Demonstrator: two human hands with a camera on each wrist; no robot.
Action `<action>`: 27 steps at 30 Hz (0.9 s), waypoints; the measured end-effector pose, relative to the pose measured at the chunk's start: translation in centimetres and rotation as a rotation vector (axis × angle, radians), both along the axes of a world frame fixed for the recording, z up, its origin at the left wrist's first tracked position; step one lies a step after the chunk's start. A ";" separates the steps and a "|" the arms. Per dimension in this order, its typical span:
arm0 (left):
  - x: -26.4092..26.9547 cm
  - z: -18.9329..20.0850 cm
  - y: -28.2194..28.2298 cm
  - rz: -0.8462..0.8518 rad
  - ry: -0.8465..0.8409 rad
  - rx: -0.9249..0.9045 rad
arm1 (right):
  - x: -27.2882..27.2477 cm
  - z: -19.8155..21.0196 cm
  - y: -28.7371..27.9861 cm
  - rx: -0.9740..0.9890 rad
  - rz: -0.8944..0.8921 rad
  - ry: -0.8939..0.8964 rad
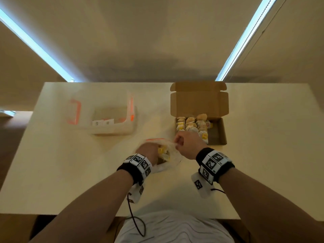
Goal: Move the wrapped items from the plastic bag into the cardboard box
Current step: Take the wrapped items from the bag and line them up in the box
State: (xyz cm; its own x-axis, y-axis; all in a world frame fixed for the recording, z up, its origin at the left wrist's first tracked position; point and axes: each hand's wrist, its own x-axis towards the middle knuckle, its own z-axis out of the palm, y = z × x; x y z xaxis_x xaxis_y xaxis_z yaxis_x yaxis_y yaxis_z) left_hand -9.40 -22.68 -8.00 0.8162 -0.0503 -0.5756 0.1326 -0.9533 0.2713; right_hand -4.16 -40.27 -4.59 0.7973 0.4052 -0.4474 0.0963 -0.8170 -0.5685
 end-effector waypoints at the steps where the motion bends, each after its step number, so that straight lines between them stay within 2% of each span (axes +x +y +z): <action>1: 0.1 0.2 0.3 0.035 -0.062 -0.075 | 0.0 0.0 0.0 0.002 0.001 -0.006; 6: 0.2 2.8 2.1 0.242 -0.117 -0.322 | -0.1 0.0 -0.2 -0.017 0.012 -0.033; 9: -0.3 4.4 3.4 0.329 -0.244 -0.500 | -0.3 0.1 -0.5 -0.013 0.015 -0.020; 12: -0.8 5.2 4.1 0.476 -0.282 -0.688 | -0.4 -0.1 -0.6 -0.012 0.014 -0.023; 16: -1.2 6.3 3.6 0.953 -0.117 -1.176 | -0.5 -0.1 -0.8 -0.012 0.009 0.010; 19: -1.0 6.9 3.7 1.158 -0.034 -1.369 | -0.6 0.3 -1.0 0.010 0.005 -0.029; 22: -0.7 7.4 3.8 1.238 0.109 -1.615 | -1.1 1.9 -0.5 0.229 -0.051 -0.151; 24: -0.6 7.9 3.9 1.221 0.224 -1.814 | -1.6 3.1 0.6 0.346 -0.003 -0.056; 27: -0.4 9.1 3.7 1.207 0.338 -1.976 | -2.6 4.4 2.9 0.338 0.135 0.160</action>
State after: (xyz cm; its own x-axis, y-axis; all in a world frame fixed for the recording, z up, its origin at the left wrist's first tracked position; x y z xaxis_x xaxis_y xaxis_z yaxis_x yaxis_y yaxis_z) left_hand -9.75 -19.01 1.09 0.8133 -0.2553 -0.5228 0.4467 0.8497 0.2800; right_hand -6.81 -37.34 -0.18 0.6580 0.6472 -0.3849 0.0785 -0.5673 -0.8198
